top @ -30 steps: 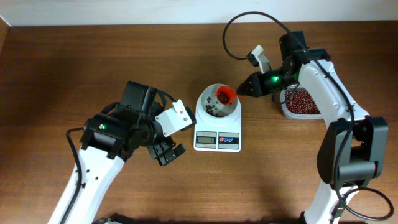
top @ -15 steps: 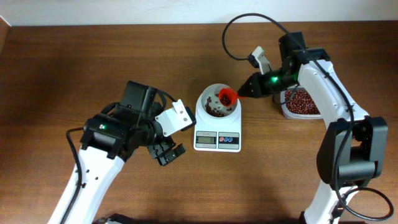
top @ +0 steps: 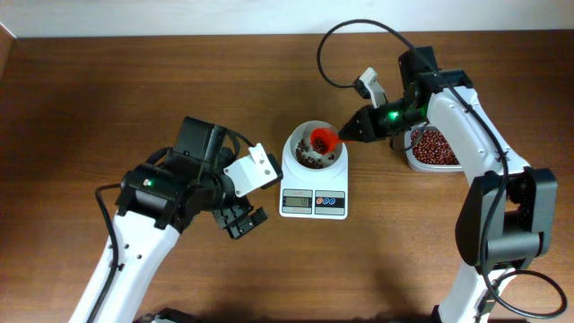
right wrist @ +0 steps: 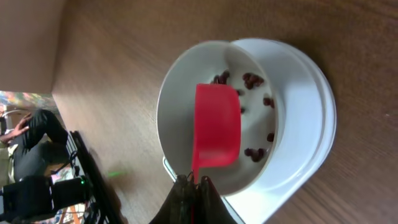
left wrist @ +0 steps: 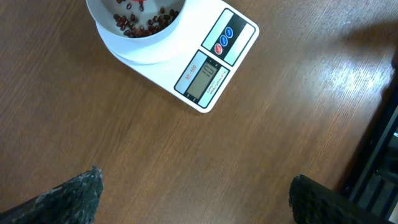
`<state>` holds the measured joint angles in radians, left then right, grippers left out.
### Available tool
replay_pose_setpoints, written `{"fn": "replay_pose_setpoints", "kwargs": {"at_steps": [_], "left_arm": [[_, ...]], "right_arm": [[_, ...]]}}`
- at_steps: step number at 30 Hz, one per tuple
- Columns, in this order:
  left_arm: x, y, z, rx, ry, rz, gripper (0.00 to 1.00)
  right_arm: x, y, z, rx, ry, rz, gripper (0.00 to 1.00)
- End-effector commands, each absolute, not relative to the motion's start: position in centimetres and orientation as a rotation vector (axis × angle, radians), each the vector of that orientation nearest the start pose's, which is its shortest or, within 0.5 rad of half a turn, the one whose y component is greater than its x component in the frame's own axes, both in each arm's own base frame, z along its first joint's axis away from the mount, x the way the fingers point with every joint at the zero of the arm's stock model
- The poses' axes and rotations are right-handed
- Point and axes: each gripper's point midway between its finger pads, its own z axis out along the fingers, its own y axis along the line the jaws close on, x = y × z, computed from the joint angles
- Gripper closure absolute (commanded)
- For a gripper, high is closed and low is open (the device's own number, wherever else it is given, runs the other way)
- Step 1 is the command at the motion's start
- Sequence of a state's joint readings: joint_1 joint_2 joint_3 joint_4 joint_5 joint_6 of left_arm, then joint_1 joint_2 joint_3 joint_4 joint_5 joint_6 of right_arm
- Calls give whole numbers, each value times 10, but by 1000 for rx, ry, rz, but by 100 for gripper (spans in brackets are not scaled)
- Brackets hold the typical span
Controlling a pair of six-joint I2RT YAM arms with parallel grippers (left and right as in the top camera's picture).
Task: Scoop and weigh 50g on scale
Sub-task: 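Tilt the orange scoop with the right gripper to pour beans into bowl, then lower the scoop into the bowl and shake out remaining beans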
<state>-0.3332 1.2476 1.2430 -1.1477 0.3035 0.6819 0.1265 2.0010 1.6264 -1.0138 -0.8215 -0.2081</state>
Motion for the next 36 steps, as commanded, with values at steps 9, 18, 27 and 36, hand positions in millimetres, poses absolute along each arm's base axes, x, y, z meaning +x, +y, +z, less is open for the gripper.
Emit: {"fn": "replay_pose_setpoints", "kwargs": {"at_steps": [9,18,27,36], "left_arm": [[249,-141,212,1377,2254,-308,1],[249,-141,212,1377,2254,-308,1],[249,-141,212,1377,2254,-308,1],[249,-141,212,1377,2254,-308,1]], "right_arm": [[383,187,145,-829,2703,407,96],[385,187,146,-881,2674,378,96],[381,191,146,-902,2671,414,96],[380,195,149,-948,2639,470,96]]}}
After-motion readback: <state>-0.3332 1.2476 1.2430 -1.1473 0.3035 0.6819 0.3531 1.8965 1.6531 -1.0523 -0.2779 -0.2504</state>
